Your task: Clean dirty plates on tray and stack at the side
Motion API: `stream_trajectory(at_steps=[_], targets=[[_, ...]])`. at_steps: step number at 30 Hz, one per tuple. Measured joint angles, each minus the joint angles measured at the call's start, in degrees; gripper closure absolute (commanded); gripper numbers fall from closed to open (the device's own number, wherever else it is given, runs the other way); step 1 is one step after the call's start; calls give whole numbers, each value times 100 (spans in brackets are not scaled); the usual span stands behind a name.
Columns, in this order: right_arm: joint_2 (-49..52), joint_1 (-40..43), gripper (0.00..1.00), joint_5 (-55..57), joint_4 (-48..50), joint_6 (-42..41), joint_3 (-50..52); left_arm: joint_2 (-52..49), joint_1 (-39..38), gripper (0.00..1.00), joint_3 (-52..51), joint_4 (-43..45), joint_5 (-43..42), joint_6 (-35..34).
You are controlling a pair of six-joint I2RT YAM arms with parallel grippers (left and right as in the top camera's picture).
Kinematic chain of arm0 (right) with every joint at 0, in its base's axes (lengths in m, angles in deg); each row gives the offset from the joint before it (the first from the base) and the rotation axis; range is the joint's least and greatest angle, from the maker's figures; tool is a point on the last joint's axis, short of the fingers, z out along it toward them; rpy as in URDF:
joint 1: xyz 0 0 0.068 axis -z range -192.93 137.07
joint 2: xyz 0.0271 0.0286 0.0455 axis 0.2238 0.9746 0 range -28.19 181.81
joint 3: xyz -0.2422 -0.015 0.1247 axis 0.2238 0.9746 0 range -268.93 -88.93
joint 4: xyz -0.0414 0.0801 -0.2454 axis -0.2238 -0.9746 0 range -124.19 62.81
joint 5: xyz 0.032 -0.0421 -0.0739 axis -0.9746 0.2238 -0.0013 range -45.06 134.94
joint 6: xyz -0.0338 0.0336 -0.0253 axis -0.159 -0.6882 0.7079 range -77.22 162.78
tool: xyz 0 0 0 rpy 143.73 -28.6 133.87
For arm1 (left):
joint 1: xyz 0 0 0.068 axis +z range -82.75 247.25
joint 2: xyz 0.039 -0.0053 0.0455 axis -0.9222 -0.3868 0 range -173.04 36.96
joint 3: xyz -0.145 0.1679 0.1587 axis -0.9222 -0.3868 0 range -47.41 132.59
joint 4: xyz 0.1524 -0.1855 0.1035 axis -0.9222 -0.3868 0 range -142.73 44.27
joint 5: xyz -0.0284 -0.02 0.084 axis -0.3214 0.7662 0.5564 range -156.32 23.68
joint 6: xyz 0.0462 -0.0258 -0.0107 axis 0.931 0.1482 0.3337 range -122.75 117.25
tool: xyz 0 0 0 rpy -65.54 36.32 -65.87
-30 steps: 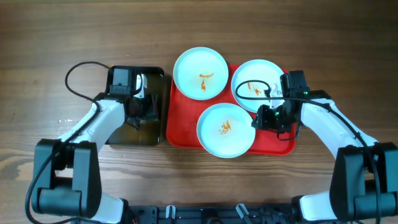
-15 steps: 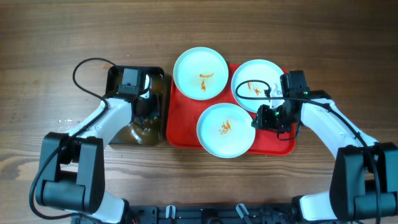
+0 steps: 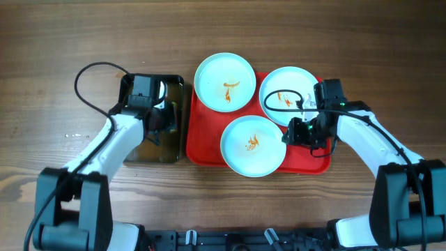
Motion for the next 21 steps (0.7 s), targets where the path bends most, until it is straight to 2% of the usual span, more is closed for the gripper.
stream_trajectory(at_steps=[8,11,21], targets=[[2,-245,71,63,551,-321,415,55,0,96,0,-330,-2,0],[2,-245,81,79,568,-413,455,55,0,94,0,-332,-4,0],[2,-245,95,79,603,-474,455,55,0,96,0,-332,-68,0]])
